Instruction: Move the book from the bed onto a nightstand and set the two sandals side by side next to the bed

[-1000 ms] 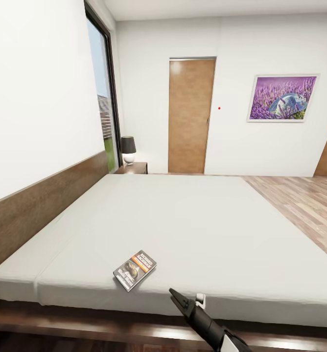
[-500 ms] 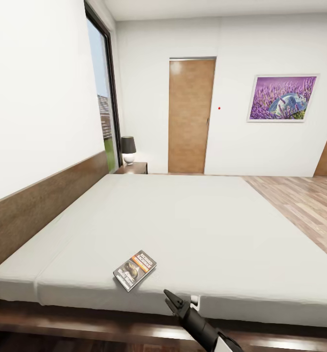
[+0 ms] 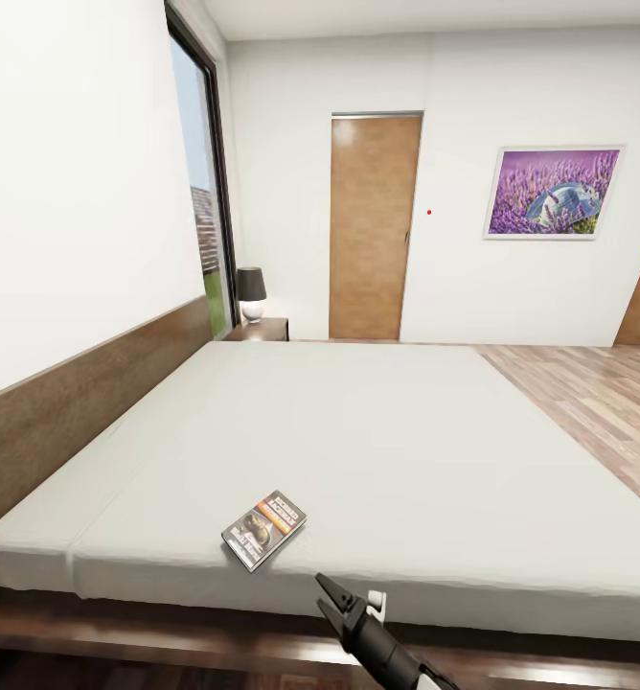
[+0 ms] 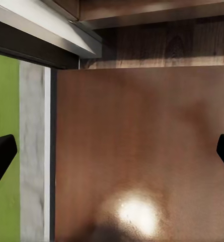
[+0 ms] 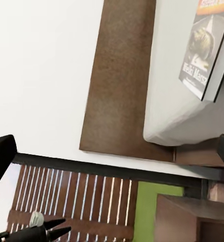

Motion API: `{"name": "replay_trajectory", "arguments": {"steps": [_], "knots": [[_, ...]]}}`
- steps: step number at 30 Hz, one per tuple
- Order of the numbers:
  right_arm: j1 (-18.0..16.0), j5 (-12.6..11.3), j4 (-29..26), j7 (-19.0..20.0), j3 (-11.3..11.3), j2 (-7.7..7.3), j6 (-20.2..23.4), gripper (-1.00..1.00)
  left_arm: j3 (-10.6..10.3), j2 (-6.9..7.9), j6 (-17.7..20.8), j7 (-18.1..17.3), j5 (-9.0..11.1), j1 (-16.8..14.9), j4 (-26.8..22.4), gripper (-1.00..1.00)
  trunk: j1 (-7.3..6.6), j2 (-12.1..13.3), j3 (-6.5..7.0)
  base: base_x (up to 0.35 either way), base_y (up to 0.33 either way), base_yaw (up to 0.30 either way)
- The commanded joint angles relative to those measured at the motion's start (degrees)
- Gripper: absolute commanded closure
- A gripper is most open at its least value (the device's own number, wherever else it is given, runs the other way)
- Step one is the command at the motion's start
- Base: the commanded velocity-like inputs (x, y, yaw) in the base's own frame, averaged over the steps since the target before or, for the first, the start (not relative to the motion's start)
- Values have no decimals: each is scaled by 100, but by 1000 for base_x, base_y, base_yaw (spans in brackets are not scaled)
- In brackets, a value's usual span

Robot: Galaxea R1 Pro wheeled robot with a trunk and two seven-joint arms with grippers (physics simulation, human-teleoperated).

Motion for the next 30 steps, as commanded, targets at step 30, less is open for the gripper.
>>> {"name": "replay_trajectory", "arguments": {"steps": [30], "knots": [[-1,-710,-10,-47,30,-73,517,-100,-32,2,27,42,60,-41,-11,-100,-1,-3,-6,0,0,0]]}}
